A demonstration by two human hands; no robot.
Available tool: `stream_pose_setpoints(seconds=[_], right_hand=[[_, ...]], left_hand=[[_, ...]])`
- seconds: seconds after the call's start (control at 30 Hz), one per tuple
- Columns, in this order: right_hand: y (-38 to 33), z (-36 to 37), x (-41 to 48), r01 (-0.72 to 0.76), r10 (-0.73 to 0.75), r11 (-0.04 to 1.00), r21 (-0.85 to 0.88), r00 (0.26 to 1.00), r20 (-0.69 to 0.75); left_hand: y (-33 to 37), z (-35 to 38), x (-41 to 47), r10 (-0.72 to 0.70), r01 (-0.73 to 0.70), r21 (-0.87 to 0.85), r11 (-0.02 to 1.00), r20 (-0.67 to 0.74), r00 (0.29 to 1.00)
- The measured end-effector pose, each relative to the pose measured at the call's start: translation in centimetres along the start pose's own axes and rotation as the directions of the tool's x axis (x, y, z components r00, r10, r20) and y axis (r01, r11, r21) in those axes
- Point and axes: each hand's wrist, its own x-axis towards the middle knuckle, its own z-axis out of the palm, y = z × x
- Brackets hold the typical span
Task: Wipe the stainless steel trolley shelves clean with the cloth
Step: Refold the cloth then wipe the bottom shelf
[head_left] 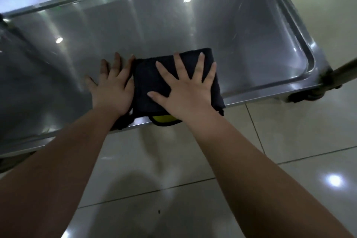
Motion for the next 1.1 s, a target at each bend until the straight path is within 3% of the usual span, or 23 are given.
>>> stream_pose_setpoints(seconds=[0.17,0.37,0.5,0.63,0.83,1.1], right_hand=[[2.2,-0.8,3.4,-0.008,0.006,0.999,-0.045,0.999,-0.036],[5.1,-3.2,10.3,-0.069,0.072,0.996,-0.055,0.995,0.064],[3.7,-2.4,7.4,-0.056,0.059,0.997,-0.052,0.997,0.047],[2.7,-0.8,2.5,0.073,-0.075,0.993,-0.092,0.997,-0.012],[4.8,-1.0,1.8,0.118,-0.121,0.989,-0.093,0.992,-0.025],[18.3,-3.7,0.4,-0.133,0.133,0.989,-0.059,0.991,-0.011]], left_hand=[[0.3,0.1,0.0,0.001,-0.001,0.013,1.0,0.002,1.0],[0.2,-0.2,0.1,0.002,-0.002,0.004,1.0,0.013,1.0],[0.2,-0.1,0.3,-0.007,0.007,0.012,1.0,0.017,1.0],[0.1,0.1,0.4,-0.008,0.008,-0.001,1.0,-0.002,1.0],[-0.1,0.0,0.3,0.001,-0.001,-0.008,1.0,0.002,1.0],[0.4,0.0,0.1,-0.003,0.003,0.002,1.0,-0.01,1.0]])
